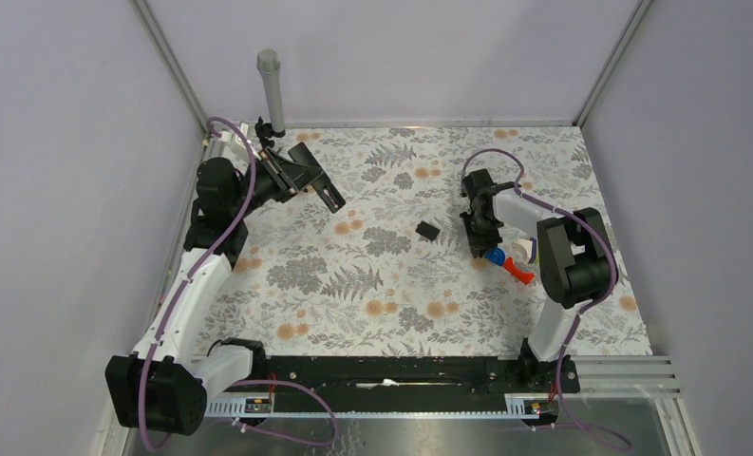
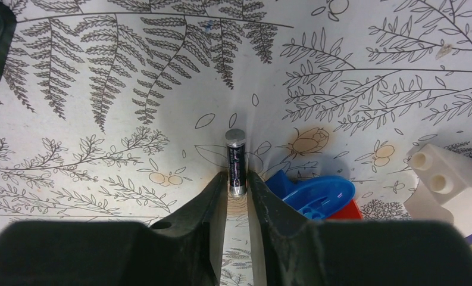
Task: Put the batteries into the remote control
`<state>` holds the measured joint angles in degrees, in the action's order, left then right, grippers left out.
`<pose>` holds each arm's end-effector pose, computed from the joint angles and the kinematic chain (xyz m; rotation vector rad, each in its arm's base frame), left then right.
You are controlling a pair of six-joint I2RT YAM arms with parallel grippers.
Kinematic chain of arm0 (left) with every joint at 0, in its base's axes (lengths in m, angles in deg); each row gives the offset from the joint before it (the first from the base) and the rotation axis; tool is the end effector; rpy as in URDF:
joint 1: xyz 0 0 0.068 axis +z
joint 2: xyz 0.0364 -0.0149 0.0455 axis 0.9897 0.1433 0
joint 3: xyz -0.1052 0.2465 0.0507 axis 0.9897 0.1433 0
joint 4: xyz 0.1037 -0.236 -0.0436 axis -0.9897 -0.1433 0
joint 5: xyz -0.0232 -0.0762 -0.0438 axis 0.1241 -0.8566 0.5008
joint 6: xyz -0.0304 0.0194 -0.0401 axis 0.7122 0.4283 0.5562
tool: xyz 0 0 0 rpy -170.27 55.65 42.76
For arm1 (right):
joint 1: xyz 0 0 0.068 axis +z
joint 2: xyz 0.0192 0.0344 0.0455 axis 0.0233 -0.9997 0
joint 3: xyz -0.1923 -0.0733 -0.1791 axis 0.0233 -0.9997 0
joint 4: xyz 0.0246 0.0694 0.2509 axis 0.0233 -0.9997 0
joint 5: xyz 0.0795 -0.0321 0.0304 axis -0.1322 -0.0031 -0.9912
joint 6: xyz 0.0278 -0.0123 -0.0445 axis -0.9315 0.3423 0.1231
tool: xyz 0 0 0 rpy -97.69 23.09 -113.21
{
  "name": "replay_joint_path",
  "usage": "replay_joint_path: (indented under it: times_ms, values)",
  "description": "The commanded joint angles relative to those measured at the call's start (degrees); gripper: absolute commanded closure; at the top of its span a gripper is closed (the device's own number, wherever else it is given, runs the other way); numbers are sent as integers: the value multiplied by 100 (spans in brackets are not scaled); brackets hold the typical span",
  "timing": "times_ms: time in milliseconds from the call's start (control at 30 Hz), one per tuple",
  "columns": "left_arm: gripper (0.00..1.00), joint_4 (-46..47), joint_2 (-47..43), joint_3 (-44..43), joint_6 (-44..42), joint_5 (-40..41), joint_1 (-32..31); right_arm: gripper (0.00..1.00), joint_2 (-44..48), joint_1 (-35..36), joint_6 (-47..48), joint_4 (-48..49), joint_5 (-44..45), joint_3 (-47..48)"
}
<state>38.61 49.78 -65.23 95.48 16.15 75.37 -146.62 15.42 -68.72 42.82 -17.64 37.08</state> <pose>0.2418 -0.0470 0.3575 -0.1894 1.7980 -1.2022 0.3270 0.0961 0.1557 -0.2858 2.8464 -0.0172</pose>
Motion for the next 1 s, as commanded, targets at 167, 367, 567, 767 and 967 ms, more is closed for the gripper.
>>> replay_joint_path:
  times_ms: [167, 367, 567, 767, 967]
  values:
    - [100, 442, -60, -76, 85, -146, 33, 74, 196, -1, -220, 74, 215, -4]
    - [100, 458, -38, -66, 97, -182, 33, 79, 128, 3, -266, 181, 172, 7]
    - [100, 521, 38, -3, 119, -305, 33, 89, 445, 35, -342, 202, -25, 105]
    - [100, 810, 243, 232, 290, -652, 3, 89, 1393, 248, -808, 399, -912, 247]
    - [100, 1150, 602, 395, 334, -975, -328, 89, 2209, 915, -1252, 600, -1660, 580]
